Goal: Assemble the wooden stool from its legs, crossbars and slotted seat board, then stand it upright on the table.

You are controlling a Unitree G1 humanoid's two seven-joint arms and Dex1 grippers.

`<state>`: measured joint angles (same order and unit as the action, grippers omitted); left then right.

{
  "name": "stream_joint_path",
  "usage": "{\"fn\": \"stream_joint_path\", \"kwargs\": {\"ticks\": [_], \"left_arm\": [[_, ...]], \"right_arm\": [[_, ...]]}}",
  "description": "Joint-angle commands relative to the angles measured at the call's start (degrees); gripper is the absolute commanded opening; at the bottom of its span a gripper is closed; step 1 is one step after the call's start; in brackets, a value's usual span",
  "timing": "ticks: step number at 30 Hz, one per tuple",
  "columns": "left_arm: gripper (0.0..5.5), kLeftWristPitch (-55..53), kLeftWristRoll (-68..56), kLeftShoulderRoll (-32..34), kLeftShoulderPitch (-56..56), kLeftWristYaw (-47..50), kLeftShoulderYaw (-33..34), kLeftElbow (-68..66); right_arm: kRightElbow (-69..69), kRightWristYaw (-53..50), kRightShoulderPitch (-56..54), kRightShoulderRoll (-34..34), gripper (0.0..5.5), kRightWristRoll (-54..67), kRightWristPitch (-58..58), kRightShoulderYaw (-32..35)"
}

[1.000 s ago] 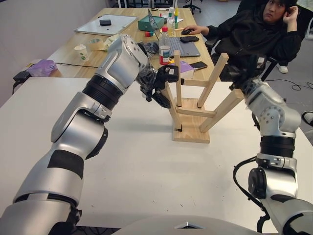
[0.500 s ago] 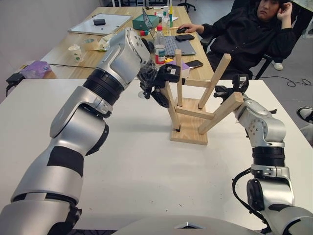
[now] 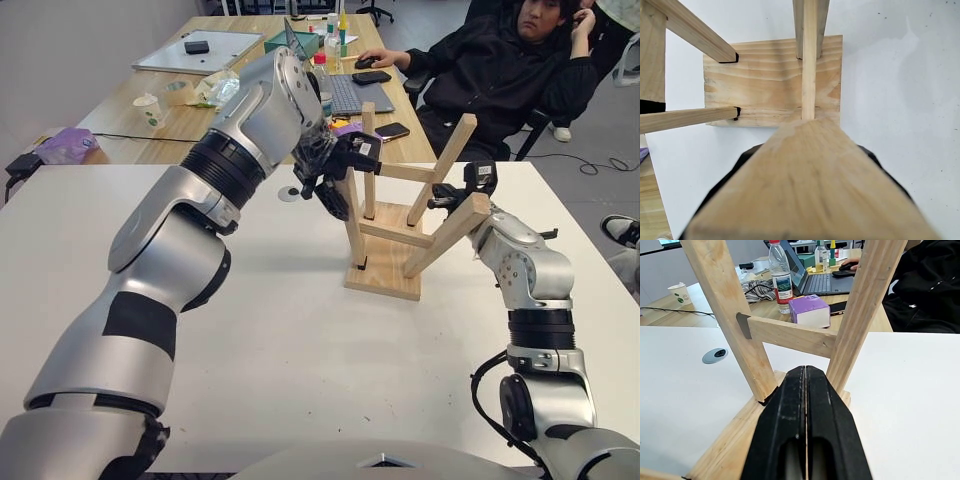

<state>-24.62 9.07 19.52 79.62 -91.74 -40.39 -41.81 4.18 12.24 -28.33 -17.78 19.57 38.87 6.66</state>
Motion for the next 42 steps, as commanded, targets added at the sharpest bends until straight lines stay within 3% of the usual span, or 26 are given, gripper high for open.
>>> {"fn": "stream_joint_path", "kwargs": {"ticks": [1,5,12,19,22,25,29,37,42], "left_arm": [[2.02,-0.8,12.5,-14.0,-19.9,-0.1,-22.7,-3.3],[2.02,-2.0,11.5,-18.5,-18.8,1.1,-22.9,-3.3],[2.02,-5.4,9.6,-18.7,-22.6,1.7,-24.0,2.0],[2.02,-9.3,7.1,-23.7,-23.8,4.1,-25.8,5.3],[2.02,-6.0,3.7,-23.1,-21.8,7.2,-18.9,6.7],[2.85,-5.7,-1.0,-23.7,-15.6,11.7,-6.6,6.5],[2.85,-12.6,-7.6,-18.7,-11.1,14.5,8.6,18.5],[2.85,-25.1,-14.2,-2.3,-12.5,18.1,26.4,31.3],[2.85,-30.0,-17.7,5.9,-21.5,20.2,28.4,38.9]], "right_arm": [[-4.0,2.5,1.3,9.8,0.0,2.2,3.0,-9.3],[-4.1,2.3,1.7,10.5,0.0,2.1,3.0,-9.6],[-2.5,1.4,2.0,9.8,0.0,1.3,1.8,-6.0],[-1.0,1.6,0.3,10.0,0.0,0.9,1.9,-5.4],[-1.3,1.4,0.7,8.9,0.0,1.0,1.8,-3.9],[-1.5,1.7,0.9,7.6,0.0,0.9,2.0,-2.9],[-1.8,2.3,0.7,6.5,0.0,0.9,2.6,-2.4],[-2.6,4.9,0.2,4.2,0.0,0.4,4.5,-2.5],[-3.6,5.9,-0.4,3.3,0.0,0.4,5.7,-2.4]]}}
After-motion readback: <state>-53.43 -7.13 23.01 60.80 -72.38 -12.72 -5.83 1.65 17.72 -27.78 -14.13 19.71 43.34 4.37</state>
